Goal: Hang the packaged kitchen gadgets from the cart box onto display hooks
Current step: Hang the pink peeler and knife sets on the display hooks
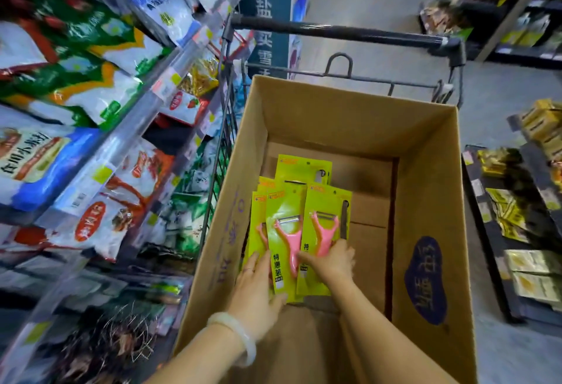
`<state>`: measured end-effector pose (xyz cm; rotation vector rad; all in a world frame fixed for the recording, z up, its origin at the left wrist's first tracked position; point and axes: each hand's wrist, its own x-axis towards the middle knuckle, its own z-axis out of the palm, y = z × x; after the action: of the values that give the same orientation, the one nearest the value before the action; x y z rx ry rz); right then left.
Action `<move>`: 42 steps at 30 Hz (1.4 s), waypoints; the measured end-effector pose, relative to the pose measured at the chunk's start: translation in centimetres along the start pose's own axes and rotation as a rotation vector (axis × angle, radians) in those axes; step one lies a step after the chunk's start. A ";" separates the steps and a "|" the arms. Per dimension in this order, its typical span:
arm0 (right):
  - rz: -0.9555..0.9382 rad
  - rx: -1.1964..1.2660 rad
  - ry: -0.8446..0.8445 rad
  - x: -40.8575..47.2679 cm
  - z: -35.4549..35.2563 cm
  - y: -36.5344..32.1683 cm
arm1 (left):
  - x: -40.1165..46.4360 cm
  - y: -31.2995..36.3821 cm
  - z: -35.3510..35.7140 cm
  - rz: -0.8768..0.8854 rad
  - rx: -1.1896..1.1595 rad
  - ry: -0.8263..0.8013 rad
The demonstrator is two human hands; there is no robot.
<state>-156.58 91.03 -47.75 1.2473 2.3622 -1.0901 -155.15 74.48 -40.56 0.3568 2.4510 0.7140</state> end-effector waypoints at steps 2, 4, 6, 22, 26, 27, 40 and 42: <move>0.001 0.048 0.002 -0.2 -0.1 0.0 | 0.5 0.6 -0.4 0.007 -0.043 0.024; -0.033 0.098 0.042 -1.0 -0.5 0.1 | 0.8 1.5 -1.0 0.011 -0.103 0.058; -0.115 0.124 0.084 -2.4 -1.2 -0.1 | 1.0 2.4 -1.5 0.005 -0.187 0.079; -0.893 0.484 0.244 -8.1 -6.5 -3.8 | 2.1 6.6 -9.5 -0.112 -0.768 0.576; -0.335 0.062 0.011 -3.0 -3.2 1.0 | 1.3 5.0 -8.4 -0.122 -0.718 0.619; -0.260 -0.044 -0.098 -2.3 -1.9 2.0 | 1.1 4.6 -7.9 -0.126 -0.707 0.618; -0.175 0.146 -0.022 -1.1 0.9 2.1 | -0.6 3.8 -6.5 -0.140 -0.701 0.682; -0.255 0.198 0.008 -1.4 -1.1 1.2 | -0.8 3.9 -6.7 -0.153 -0.718 0.703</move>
<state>-154.62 91.44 -46.85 1.0281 2.5216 -1.4285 -158.01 74.64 -33.30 -0.4268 2.5427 1.7924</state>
